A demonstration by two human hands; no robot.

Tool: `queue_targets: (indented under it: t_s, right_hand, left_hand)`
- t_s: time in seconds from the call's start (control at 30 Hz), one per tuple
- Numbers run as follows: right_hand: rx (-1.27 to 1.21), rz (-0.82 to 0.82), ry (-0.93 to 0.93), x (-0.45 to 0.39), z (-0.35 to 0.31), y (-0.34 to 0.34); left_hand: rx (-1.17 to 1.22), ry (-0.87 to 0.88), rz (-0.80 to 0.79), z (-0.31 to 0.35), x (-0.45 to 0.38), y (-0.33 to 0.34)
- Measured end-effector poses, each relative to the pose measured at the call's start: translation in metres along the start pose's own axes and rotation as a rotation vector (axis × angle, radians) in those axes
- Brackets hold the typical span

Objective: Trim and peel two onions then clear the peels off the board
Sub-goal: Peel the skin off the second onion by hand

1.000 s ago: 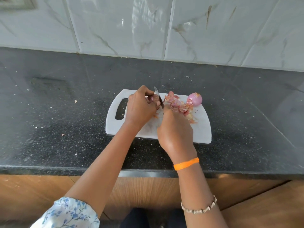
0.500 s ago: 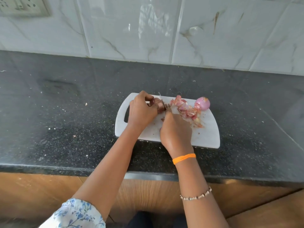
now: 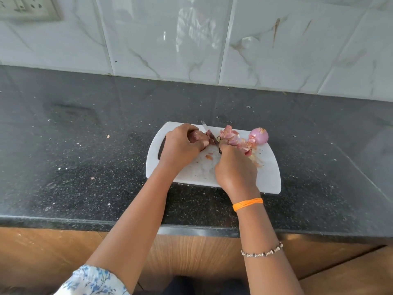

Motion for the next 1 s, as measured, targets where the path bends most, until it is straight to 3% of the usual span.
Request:
queue_targets:
  t_s: [0.17,0.27,0.5,0.67,0.87,1.0]
  right_hand:
    - [-0.044,0.032,0.053,0.0,0.0,0.003]
    - [-0.16,0.058,0.042,0.0,0.005,0.004]
    - [-0.707,0.079,-0.153,0.014,0.001,0.002]
    - [-0.87,0.082,-0.204,0.016,-0.004,0.009]
    - [-0.846,0.053,-0.177,0.018,-0.009,0.016]
    - [-0.852,0.088,-0.188,0.016,-0.007,0.012]
  left_hand:
    - [0.275,0.06,0.031,0.005,-0.003,-0.003]
    - [0.489,-0.044,0.016,0.003,-0.003,0.0]
    - [1.076,-0.312,-0.061,0.004,-0.002,0.003]
    - [1.194,-0.413,-0.061,0.011,-0.001,0.004]
    - [1.303,-0.535,-0.002,0.005,-0.001,0.005]
    - [1.367,-0.488,0.004,0.003,0.0,0.002]
Point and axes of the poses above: each hand's wrist, its own x-axis away from the middle knuckle, its own y-axis out of the palm, z = x × y, the point moved 3 cm from there along -x, towards the middle knuckle, and after that the axes turned 12 degrees about y, right-handed, at the moved point
